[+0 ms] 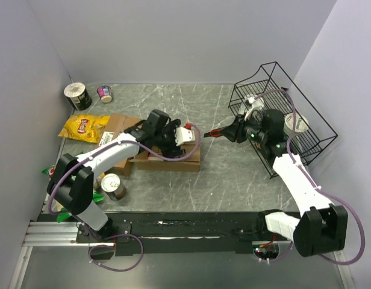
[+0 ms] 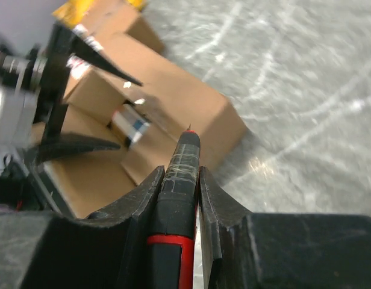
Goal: Unpack the express box
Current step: Cut the express box at the center of the board.
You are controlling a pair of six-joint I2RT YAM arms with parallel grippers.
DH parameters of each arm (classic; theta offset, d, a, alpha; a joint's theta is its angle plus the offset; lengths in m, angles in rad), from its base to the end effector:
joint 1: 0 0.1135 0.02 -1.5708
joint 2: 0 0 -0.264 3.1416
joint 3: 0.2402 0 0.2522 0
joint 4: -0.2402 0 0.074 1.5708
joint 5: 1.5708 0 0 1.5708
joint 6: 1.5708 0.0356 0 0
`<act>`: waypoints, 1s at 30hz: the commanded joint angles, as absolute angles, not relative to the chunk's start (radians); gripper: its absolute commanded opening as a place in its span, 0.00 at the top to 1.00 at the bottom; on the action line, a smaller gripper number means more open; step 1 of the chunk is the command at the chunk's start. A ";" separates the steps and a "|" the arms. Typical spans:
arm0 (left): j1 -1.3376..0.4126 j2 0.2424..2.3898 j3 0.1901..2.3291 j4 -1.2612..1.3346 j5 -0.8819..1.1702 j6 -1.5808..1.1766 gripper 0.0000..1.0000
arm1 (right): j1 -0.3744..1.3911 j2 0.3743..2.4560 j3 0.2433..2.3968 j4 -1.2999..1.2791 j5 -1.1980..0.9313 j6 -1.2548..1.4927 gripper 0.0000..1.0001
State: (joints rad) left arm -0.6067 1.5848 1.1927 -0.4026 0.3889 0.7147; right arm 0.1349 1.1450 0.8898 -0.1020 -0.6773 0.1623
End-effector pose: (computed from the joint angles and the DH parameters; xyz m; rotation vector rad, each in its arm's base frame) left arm 0.2781 -0.2095 0.2630 1.5703 1.7162 -0.4048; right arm 0.2531 0.0569 0.3146 -0.4340 1.8869 0.8484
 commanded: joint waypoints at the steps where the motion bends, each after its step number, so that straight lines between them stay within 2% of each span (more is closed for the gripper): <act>1: -0.650 1.539 1.131 -0.160 0.215 0.799 0.04 | 0.130 1.011 0.821 0.076 -0.571 0.238 1.00; 10: -0.678 1.652 1.114 -0.081 0.026 0.825 0.01 | 0.135 1.025 0.761 0.074 -0.522 0.340 1.00; 12: -0.678 1.675 1.133 -0.106 0.008 0.815 0.05 | 0.135 1.032 0.752 0.071 -0.471 0.404 1.00; 15: -0.677 1.703 1.156 -0.149 0.017 0.779 0.17 | 0.133 1.040 0.738 0.081 -0.439 0.478 1.00; 16: -0.676 1.712 1.166 -0.161 0.037 0.753 0.29 | 0.132 1.043 0.736 0.080 -0.428 0.497 1.00; 18: -0.678 1.718 1.193 -0.184 0.058 0.715 0.44 | 0.129 1.043 0.732 0.080 -0.405 0.566 1.00; 19: -0.678 1.721 1.203 -0.208 0.072 0.678 0.60 | 0.123 1.045 0.723 0.083 -0.405 0.592 1.00; 20: -0.678 1.720 1.209 -0.218 0.112 0.672 0.68 | 0.120 1.048 0.713 0.103 -0.410 0.619 1.00; 21: -0.681 1.720 1.206 -0.221 0.120 0.657 0.81 | 0.112 1.048 0.686 0.121 -0.429 0.674 1.00; 25: -0.683 1.720 1.203 -0.233 0.138 0.643 0.98 | 0.083 1.060 0.609 0.241 -0.475 0.807 1.00; 30: -0.683 1.718 1.193 -0.238 0.135 0.626 0.99 | 0.066 1.106 0.565 0.345 -0.469 0.900 1.00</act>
State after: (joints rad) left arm -0.6739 1.7046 1.2011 -0.1322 0.0483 0.7353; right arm 0.0811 1.0782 0.5735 0.1852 -0.4648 0.7670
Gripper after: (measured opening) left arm 0.038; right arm 0.319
